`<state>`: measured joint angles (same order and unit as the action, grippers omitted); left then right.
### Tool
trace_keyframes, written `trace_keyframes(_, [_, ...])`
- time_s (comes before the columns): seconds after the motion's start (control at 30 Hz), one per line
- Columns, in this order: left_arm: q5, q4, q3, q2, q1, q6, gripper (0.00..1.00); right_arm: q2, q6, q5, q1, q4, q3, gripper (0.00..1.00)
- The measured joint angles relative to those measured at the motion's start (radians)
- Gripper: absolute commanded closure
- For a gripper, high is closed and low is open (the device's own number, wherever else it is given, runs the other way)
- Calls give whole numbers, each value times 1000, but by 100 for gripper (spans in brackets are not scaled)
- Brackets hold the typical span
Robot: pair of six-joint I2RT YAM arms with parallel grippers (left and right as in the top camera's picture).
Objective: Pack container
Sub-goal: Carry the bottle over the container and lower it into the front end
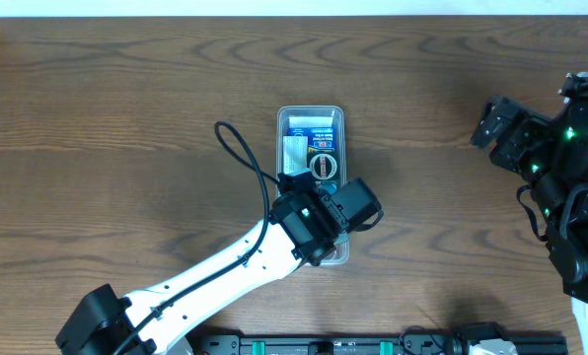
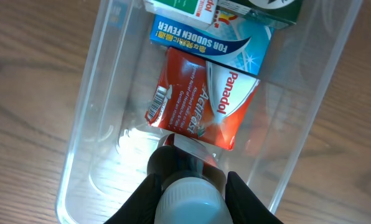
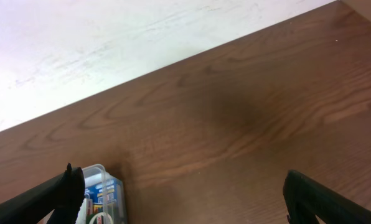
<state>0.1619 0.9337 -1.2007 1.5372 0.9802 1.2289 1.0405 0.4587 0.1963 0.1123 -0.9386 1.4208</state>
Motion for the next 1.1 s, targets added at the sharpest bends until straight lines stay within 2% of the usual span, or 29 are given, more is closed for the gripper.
trace_keyframes(0.17, [-13, -8, 0, 0, 0, 59, 85, 0, 0, 0, 0, 0, 0, 1])
trace_keyframes(0.37, [-29, -10, 0, 0, 14, 75, 84, 0, 0, 0, 0, 0, 0, 1])
trace_keyframes(0.67, [-27, -10, 0, 36, 19, -18, 83, 0, 0, 0, 0, 0, 0, 1])
trace_keyframes(0.73, [-27, -10, 0, 69, 19, -29, 74, 0, 0, 0, 0, 0, 0, 1])
trace_keyframes(0.87, [-22, -19, 0, 117, 19, -41, 72, 0, 0, 0, 0, 0, 0, 1])
trace_keyframes(0.93, [-18, -24, 0, 114, 18, -48, 66, 0, 0, 0, 0, 0, 0, 1])
trace_keyframes(0.97, [-16, -27, 0, 114, 18, -50, 61, 0, 0, 0, 0, 0, 0, 1])
trace_keyframes(1.03, [-16, -50, 0, 115, 17, -63, 39, 0, 0, 0, 0, 0, 0, 1])
trace_keyframes(1.1, [-19, -61, 0, 115, 16, -68, 26, 0, 0, 0, 0, 0, 0, 1])
